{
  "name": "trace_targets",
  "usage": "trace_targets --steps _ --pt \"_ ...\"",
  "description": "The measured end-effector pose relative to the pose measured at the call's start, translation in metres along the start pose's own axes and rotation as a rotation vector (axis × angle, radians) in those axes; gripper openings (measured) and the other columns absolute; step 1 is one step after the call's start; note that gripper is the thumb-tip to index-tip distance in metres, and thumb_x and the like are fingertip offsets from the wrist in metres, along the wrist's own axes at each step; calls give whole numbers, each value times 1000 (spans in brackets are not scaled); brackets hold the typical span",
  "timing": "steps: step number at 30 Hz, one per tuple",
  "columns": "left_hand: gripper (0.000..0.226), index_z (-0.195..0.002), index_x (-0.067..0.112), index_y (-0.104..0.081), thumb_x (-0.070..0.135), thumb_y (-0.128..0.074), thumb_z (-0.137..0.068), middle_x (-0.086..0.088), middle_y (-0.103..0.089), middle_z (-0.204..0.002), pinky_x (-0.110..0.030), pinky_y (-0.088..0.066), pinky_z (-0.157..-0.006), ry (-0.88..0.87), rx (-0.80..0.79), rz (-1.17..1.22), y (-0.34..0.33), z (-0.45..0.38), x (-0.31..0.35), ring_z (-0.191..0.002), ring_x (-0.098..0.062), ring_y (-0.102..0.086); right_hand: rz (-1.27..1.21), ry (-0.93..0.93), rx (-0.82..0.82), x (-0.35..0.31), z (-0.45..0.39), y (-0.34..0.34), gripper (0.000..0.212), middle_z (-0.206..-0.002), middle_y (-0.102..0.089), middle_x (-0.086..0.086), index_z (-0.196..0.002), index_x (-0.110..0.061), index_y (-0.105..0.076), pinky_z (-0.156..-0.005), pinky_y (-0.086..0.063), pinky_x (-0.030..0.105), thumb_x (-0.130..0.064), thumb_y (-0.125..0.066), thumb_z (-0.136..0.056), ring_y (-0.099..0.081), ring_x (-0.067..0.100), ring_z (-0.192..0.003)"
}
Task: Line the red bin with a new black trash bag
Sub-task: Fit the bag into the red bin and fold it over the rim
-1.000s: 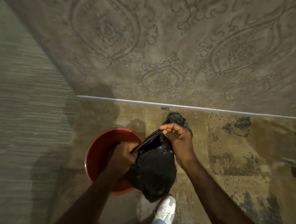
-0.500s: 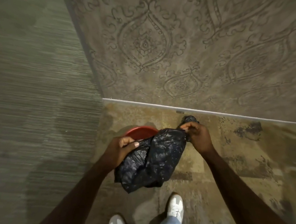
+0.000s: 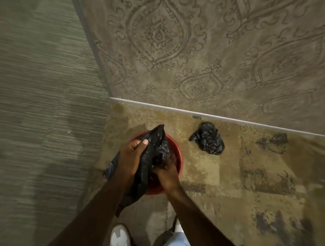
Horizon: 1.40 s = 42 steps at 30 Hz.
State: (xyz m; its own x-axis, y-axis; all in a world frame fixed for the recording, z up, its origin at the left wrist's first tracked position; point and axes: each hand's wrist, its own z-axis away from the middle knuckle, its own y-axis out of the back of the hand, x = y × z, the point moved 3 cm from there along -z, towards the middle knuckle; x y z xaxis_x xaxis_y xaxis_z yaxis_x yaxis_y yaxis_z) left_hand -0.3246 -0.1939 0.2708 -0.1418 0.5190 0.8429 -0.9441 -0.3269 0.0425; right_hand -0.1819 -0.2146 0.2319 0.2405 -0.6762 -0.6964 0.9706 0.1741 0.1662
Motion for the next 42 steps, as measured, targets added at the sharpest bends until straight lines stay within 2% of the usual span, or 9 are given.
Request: trace_targets --steps 3,6,10,18,26,32,35,38,42 --pt "24 -72 16 -68 26 -66 -94 0 -74 -64 -25 -55 -56 111 117 68 -2 -3 -3 -59 -11 -69 72 124 85 8 6 1 37 -119 -72 1 -124 -17 -66 -108 -49 42 1 -59 -92 -65 19 -118" --pt "20 -74 9 -66 18 -67 -92 -8 -71 -70 -30 -55 -63 167 253 131 -7 -5 -3 -65 -22 -67 -192 287 -79 8 38 -8 30 -124 -73 -9 -129 -16 -65 -93 -54 18 -18 -56 -101 -67 5 -116" --pt "20 -74 9 -64 14 -64 -93 -8 -67 -73 -27 -48 -58 196 339 77 -18 -6 3 -63 -21 -63 -303 219 -101 20 64 -30 48 -133 -69 0 -140 -26 -57 -103 -53 40 -26 -65 -93 -63 20 -126" --pt "17 -80 7 -65 5 -52 -89 -11 -64 -78 -31 -49 -60 368 187 146 -9 -11 11 -67 -26 -59 -242 248 106 6 41 -19 14 -84 -78 -4 -89 -9 -75 -74 -54 15 -7 -63 -96 -71 3 -80" --pt "9 -95 5 -64 -1 -58 -94 -14 -62 -78 -22 -49 -40 417 84 294 -3 -18 13 -59 -22 -57 -225 328 -45 -12 24 -23 30 -116 -73 12 -122 -4 -65 -96 -56 36 -3 -67 -92 -70 22 -111" --pt "17 -95 0 -64 17 -64 -96 -21 -58 -88 -19 -42 -35 343 -36 252 5 -21 17 -53 -24 -51 -260 315 25 -16 11 -28 17 -85 -76 7 -88 -10 -73 -77 -57 31 -5 -59 -97 -71 16 -80" --pt "25 -115 15 -57 32 -61 -97 -10 -67 -101 -24 -55 -49 205 -58 24 13 -24 27 -71 -18 -67 -423 181 89 -20 -3 -21 26 -90 -72 18 -89 -12 -71 -86 -56 47 -6 -50 -102 -68 31 -86" --pt "52 -143 26 -42 38 -61 -96 4 -57 -132 -24 -52 -91 6 -326 -136 16 -11 24 -120 -14 -60 -672 -3 140 -30 -18 -8 31 -99 -75 17 -102 -4 -73 -89 -59 48 -22 -49 -102 -71 36 -91" --pt "104 -153 36 -29 58 -82 -67 20 -44 -148 -24 -47 -105 -114 -597 -336 8 22 -9 -133 5 -48 -526 3 225 -44 -33 15 38 -60 -69 -7 -62 -27 -75 -53 -55 28 -13 -59 -95 -67 15 -54"
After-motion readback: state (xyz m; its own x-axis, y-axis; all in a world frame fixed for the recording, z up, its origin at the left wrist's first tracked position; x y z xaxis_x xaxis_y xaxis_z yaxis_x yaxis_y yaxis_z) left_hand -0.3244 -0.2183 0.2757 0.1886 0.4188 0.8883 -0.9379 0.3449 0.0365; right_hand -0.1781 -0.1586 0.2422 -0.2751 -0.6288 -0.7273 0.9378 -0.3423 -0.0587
